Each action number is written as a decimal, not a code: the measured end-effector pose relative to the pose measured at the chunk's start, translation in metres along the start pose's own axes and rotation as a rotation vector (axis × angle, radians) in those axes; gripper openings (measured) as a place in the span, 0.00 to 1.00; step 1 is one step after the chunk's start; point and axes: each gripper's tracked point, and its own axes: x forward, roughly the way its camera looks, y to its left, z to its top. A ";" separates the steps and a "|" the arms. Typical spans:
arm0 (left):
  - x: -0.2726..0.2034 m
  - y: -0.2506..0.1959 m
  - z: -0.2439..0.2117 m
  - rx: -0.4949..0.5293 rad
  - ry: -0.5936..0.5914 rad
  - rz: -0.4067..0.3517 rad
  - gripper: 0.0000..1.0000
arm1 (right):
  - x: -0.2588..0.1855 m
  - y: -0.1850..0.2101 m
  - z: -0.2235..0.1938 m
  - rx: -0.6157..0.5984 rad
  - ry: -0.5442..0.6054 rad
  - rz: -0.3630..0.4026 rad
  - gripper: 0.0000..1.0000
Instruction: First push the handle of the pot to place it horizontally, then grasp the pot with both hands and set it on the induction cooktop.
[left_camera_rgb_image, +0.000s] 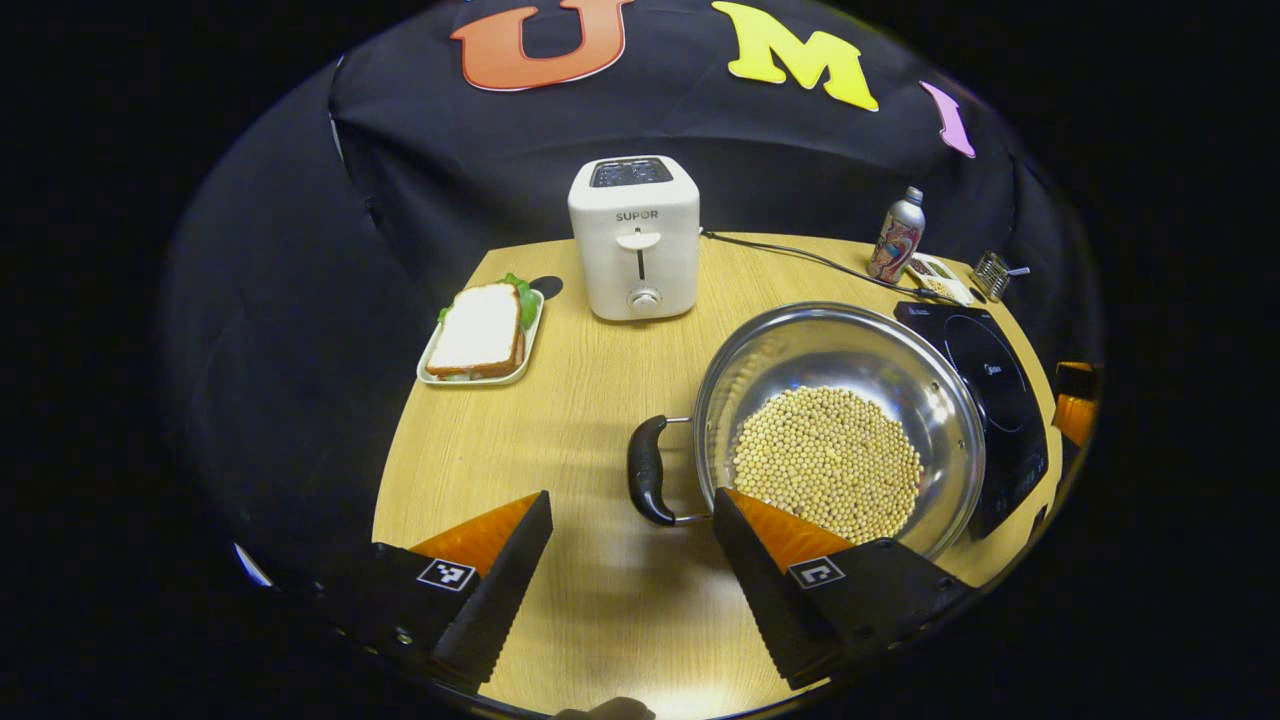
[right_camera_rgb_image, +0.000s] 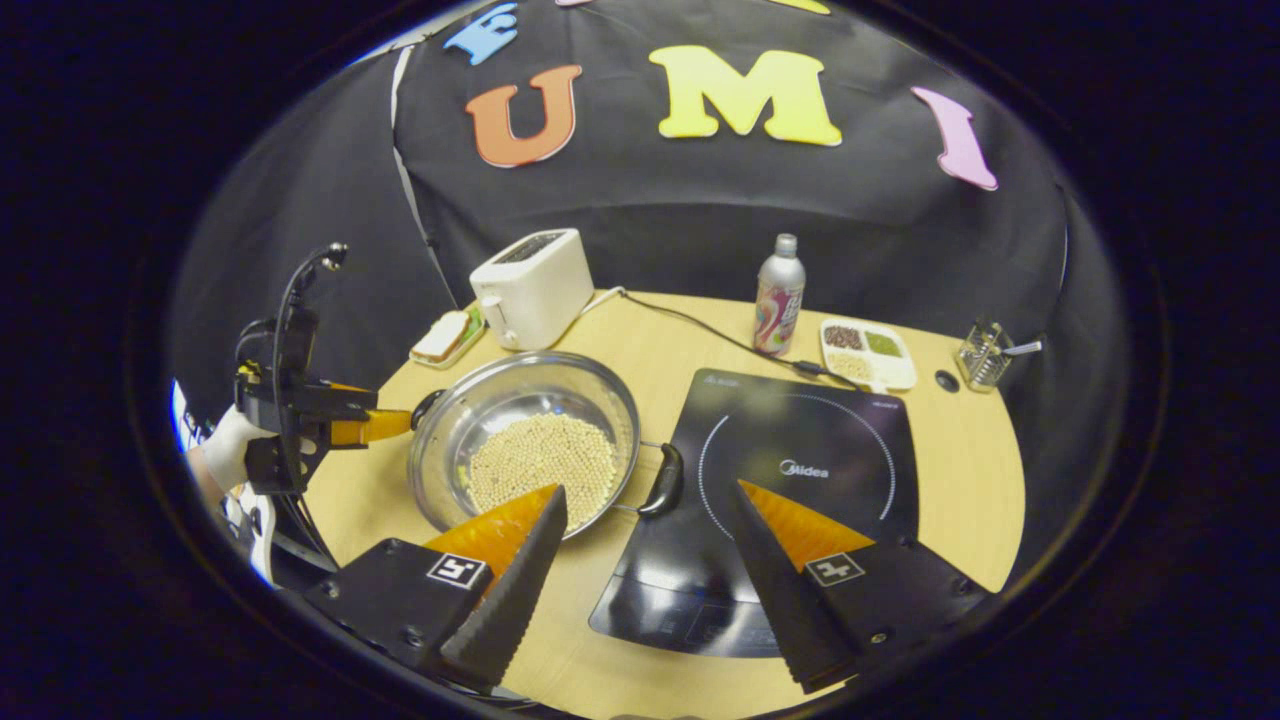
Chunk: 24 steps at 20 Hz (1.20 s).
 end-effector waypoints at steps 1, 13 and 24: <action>0.006 0.000 0.003 0.004 0.004 -0.001 0.97 | 0.013 0.000 -0.002 0.007 0.026 -0.007 0.97; 0.057 -0.009 0.001 -0.007 0.154 -0.036 0.97 | 0.098 -0.007 -0.032 0.067 0.297 -0.079 0.98; 0.072 -0.025 -0.008 -0.008 0.282 -0.114 0.71 | 0.110 -0.010 -0.018 0.080 0.412 -0.138 0.70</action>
